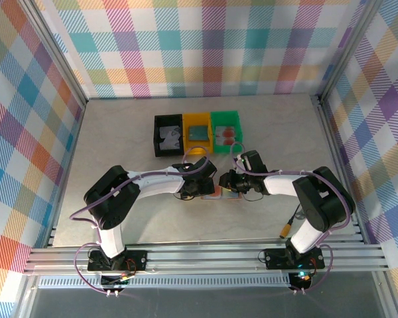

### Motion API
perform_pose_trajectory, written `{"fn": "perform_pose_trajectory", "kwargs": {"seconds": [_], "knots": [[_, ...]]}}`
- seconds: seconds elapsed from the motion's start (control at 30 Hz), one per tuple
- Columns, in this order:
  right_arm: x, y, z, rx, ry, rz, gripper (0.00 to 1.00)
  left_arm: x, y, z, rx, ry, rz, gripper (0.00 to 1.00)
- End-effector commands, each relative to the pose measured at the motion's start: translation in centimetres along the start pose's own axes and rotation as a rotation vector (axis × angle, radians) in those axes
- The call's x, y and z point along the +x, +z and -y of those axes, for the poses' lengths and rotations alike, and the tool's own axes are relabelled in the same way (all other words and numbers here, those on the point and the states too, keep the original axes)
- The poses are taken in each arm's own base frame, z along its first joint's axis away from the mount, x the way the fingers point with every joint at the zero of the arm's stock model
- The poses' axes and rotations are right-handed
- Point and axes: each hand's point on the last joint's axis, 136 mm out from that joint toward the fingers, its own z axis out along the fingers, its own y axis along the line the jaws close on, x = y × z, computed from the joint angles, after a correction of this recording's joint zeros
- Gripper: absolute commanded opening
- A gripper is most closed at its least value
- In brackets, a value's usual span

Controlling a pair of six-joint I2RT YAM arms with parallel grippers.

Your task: Take the credit cards out of the card holder

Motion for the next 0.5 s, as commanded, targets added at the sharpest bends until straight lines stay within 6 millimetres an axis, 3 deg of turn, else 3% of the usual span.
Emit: {"fn": "perform_pose_trajectory", "kwargs": {"seconds": [0.0, 0.13, 0.47], "knots": [[0.3, 0.3, 0.4, 0.007, -0.021, -0.012, 0.2, 7.5, 5.0, -2.0, -0.014, -0.008, -0.302, 0.82], [0.1, 0.2, 1.4, 0.07, -0.007, -0.001, 0.19, 7.5, 5.0, -2.1, -0.012, -0.009, -0.304, 0.82], [0.2, 0.5, 1.1, 0.05, -0.012, -0.018, 0.19, 7.5, 5.0, -2.0, -0.008, -0.009, -0.307, 0.82]]}}
